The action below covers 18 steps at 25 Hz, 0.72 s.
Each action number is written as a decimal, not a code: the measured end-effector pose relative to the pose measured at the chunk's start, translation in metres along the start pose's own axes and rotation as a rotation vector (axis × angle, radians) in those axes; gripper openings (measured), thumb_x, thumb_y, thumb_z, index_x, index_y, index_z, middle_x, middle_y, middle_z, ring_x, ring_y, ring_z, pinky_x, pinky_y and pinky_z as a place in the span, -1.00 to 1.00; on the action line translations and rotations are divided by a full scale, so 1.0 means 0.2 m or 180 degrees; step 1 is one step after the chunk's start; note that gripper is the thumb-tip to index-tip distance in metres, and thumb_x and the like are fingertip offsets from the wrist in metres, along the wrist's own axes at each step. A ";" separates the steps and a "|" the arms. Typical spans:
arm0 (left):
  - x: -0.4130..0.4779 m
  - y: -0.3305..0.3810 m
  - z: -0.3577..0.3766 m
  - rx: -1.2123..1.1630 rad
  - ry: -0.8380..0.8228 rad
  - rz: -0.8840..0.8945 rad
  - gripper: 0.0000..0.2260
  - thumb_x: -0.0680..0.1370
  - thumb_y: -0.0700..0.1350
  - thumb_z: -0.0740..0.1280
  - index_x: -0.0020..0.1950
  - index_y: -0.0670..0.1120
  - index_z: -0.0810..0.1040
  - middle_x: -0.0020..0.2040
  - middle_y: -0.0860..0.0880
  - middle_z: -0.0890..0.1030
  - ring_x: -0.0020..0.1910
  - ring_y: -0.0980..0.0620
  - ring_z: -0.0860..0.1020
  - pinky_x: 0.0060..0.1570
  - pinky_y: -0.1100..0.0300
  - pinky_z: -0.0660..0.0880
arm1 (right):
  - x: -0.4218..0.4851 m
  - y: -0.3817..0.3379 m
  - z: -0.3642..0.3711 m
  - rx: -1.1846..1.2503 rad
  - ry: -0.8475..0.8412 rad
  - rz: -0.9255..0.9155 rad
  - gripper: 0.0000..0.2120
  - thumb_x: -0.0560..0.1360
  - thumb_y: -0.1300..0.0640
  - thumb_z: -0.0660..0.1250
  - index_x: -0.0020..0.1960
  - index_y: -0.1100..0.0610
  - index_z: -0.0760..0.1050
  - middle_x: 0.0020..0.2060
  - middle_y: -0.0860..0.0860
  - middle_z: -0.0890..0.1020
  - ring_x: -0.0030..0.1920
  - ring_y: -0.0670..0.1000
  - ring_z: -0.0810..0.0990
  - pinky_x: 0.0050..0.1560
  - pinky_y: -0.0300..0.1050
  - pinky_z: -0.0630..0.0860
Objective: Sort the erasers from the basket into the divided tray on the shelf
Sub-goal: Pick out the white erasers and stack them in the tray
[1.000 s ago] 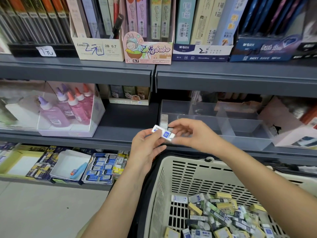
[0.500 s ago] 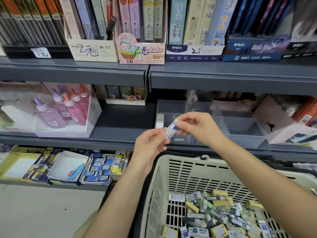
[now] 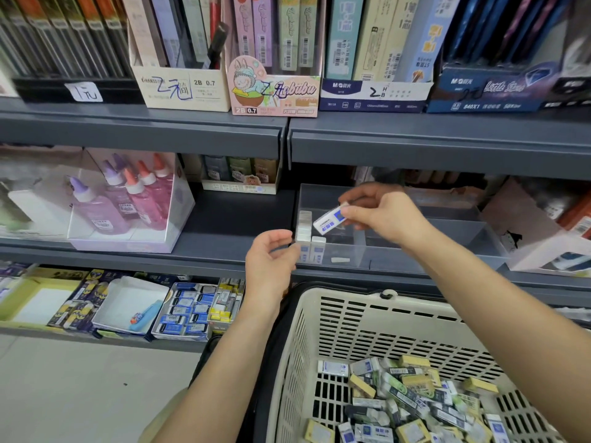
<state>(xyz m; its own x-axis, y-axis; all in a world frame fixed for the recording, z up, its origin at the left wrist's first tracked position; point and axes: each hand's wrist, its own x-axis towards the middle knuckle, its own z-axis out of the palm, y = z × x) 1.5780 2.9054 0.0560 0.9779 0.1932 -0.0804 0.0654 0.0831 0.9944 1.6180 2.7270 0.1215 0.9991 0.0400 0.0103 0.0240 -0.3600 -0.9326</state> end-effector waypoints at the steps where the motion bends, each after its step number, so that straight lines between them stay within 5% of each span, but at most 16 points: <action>1: 0.01 -0.01 0.00 0.0083 0.0042 0.0031 -0.80 0.48 -0.26 0.37 -0.01 0.02 0.51 -0.01 0.08 0.57 -0.21 0.29 0.56 -0.23 0.40 0.50 | 0.02 -0.01 0.00 -0.0081 0.0031 -0.0029 -0.88 0.45 0.34 0.36 -0.12 0.14 0.55 -0.40 -0.13 0.64 -0.44 -0.22 0.60 -0.38 -0.37 0.50; 5: 0.07 -0.07 0.03 0.0558 -0.0250 -0.0095 -0.65 0.49 -0.22 0.37 0.26 -0.07 0.44 0.15 0.05 0.51 0.08 0.11 0.53 -0.04 0.34 0.46 | 0.11 -0.02 0.05 -0.1207 0.0161 -0.0046 -0.84 0.41 0.21 0.43 -0.03 0.04 0.57 -0.28 -0.13 0.61 -0.27 -0.14 0.57 -0.29 -0.40 0.46; 11: 0.12 -0.14 0.07 0.0678 -0.0171 0.0110 -0.79 0.50 -0.23 0.34 0.03 0.06 0.46 0.03 0.04 0.58 -0.11 0.18 0.55 -0.11 0.26 0.52 | 0.10 0.07 0.17 -0.2210 -0.0790 -0.0103 -0.87 0.52 0.12 0.30 0.03 0.09 0.57 -0.02 0.00 0.65 -0.04 -0.04 0.59 0.01 -0.21 0.47; 18: 0.09 -0.12 0.06 0.0779 -0.0106 0.0014 -0.74 0.50 -0.19 0.35 0.16 -0.01 0.44 0.12 0.01 0.53 0.04 0.10 0.53 0.06 0.17 0.50 | 0.08 0.10 0.12 -0.1879 -0.0851 0.0026 -0.69 0.48 0.08 0.36 0.21 0.07 0.49 0.00 -0.02 0.66 0.00 -0.07 0.59 0.08 -0.22 0.44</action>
<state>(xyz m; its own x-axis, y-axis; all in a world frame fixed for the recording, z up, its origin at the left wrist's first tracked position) 1.5966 2.8944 0.0310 0.9840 0.1603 -0.0779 0.1034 -0.1578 0.9820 1.6334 2.7435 0.0941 0.9584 0.2384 -0.1572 0.1070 -0.8101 -0.5764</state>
